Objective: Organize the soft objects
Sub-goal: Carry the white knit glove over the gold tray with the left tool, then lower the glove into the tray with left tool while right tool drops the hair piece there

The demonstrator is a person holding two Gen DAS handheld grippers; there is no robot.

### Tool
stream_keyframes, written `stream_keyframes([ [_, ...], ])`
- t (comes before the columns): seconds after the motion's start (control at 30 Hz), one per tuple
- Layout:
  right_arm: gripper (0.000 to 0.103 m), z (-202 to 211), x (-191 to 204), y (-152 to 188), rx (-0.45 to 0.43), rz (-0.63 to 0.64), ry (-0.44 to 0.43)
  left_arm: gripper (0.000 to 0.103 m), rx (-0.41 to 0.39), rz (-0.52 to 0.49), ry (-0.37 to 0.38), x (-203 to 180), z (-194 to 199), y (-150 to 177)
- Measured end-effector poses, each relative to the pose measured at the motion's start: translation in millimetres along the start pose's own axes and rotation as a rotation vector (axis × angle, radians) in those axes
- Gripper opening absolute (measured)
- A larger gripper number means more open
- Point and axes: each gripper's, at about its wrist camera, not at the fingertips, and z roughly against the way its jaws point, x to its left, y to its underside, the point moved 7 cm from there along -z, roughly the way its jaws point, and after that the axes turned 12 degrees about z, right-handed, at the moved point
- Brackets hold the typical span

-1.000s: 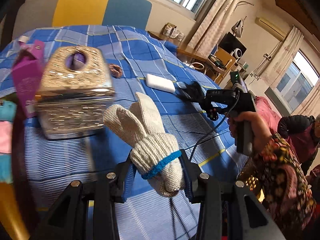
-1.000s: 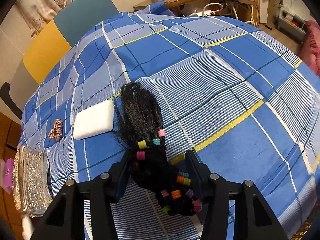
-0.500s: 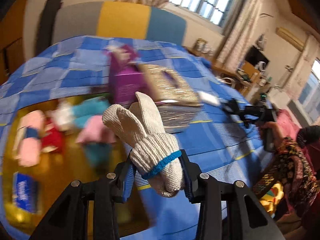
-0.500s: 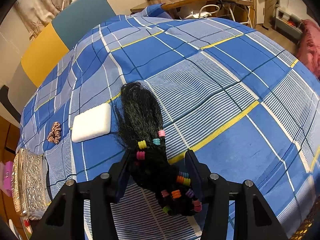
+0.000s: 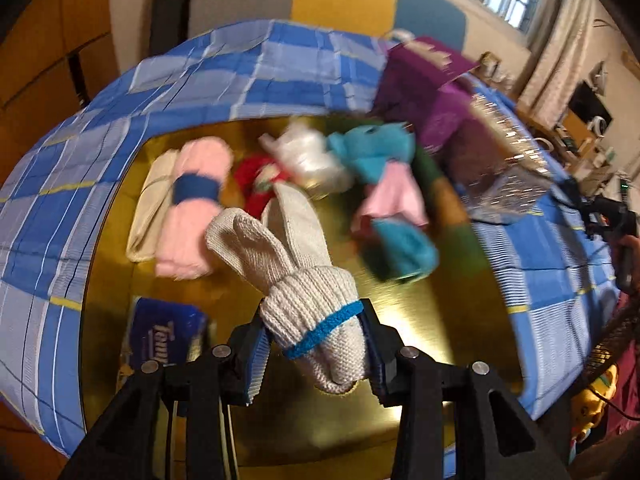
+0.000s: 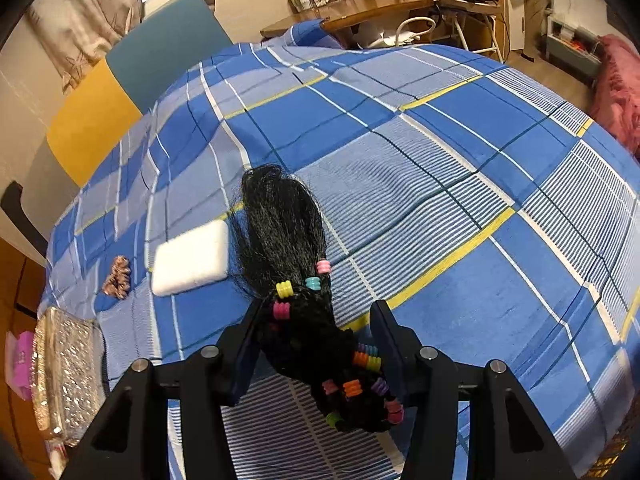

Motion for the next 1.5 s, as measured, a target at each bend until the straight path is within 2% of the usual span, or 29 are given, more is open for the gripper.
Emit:
stream_keyframes([
  [0.13, 0.054, 16, 7, -2, -0.074, -0.011, -0.048, 0.043, 0.016, 0.012, -0.056, 15, -8, 4],
  [0.27, 0.054, 29, 21, 7, -0.127, -0.036, -0.139, 0.046, 0.004, 0.011, -0.050, 19, -4, 6],
  [0.37, 0.054, 34, 32, 19, -0.109, -0.024, -0.160, 0.048, 0.001, 0.022, -0.042, 22, -1, 8],
  [0.5, 0.054, 51, 51, 36, -0.095, -0.058, -0.254, 0.049, -0.014, 0.021, -0.031, 25, 2, 10],
  [0.63, 0.054, 80, 82, 45, -0.111, -0.008, -0.296, 0.049, -0.015, 0.052, -0.022, 31, -2, 10],
  [0.87, 0.054, 122, 154, 64, -0.107, 0.069, -0.408, 0.049, -0.073, 0.080, -0.029, 33, 4, 0],
  [1.07, 0.054, 136, 237, 95, -0.042, 0.174, -0.521, 0.052, -0.121, 0.123, 0.002, 37, 22, -9],
  [1.27, 0.054, 136, 325, 137, 0.047, 0.266, -0.642, 0.052, -0.201, 0.188, 0.067, 43, 51, -16],
  [1.4, 0.054, 127, 371, 161, 0.081, 0.324, -0.666, 0.052, -0.221, 0.199, 0.080, 45, 61, -16],
  [1.5, 0.054, 114, 403, 185, 0.139, 0.323, -0.685, 0.052, -0.238, 0.217, 0.081, 52, 67, -14],
])
